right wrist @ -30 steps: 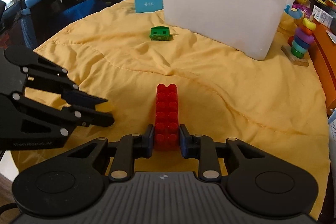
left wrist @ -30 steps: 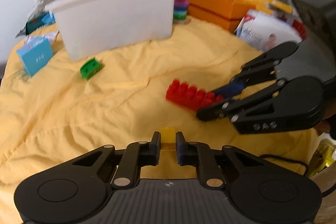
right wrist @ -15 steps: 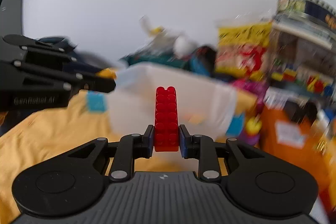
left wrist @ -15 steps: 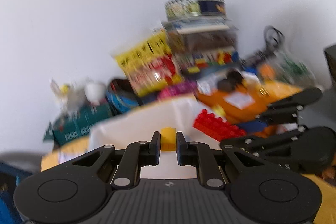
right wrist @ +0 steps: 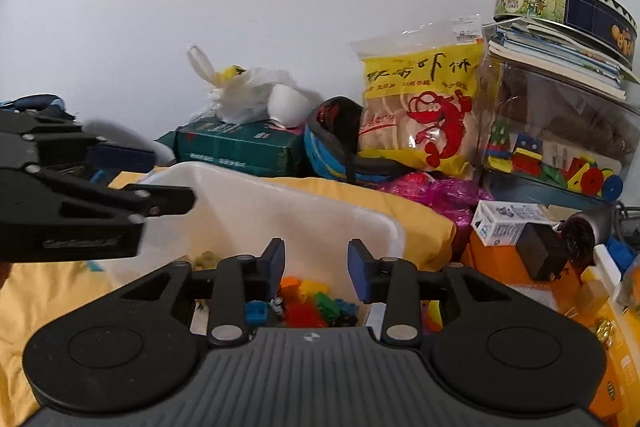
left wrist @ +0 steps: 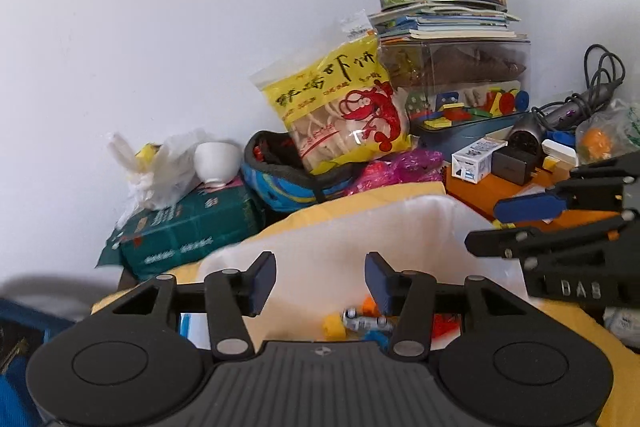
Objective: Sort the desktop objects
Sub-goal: 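Carry the yellow and red bricks over the white bin and open both grippers, then move the open left gripper back toward the small green brick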
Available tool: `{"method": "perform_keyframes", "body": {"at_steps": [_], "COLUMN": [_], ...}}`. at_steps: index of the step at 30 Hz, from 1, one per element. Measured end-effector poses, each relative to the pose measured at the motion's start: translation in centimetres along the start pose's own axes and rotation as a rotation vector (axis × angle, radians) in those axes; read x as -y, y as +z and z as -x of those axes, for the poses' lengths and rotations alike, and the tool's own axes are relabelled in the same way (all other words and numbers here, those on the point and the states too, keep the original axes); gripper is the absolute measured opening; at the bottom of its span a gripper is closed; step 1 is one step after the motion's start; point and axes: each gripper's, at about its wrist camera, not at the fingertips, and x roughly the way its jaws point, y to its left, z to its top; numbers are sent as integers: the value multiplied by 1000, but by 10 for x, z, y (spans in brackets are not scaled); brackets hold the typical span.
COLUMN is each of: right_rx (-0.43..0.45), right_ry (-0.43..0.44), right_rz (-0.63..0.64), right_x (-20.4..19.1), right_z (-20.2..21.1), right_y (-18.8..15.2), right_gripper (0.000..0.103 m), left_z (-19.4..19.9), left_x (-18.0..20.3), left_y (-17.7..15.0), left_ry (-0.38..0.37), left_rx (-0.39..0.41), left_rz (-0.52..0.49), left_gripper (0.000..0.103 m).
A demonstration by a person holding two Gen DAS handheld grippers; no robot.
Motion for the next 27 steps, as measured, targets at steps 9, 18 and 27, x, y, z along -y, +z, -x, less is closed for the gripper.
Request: {"method": "perform_keyframes", "body": {"at_steps": [9, 18, 27], "right_rx": [-2, -155, -174], "right_ry": [70, 150, 139], "right_rz": [-13, 4, 6], "right_x": [-12, -38, -42], "right_z": [42, 46, 55], "right_y": [-45, -96, -101], "right_gripper": [41, 41, 41], "left_z": [39, 11, -27], "left_x": [-6, -7, -1], "left_y": [-100, -139, -144], "left_ry": [-91, -74, -169], "left_rx": [-116, -285, -366], "left_rz": [-4, -53, -168], "left_gripper": [69, 61, 32]}}
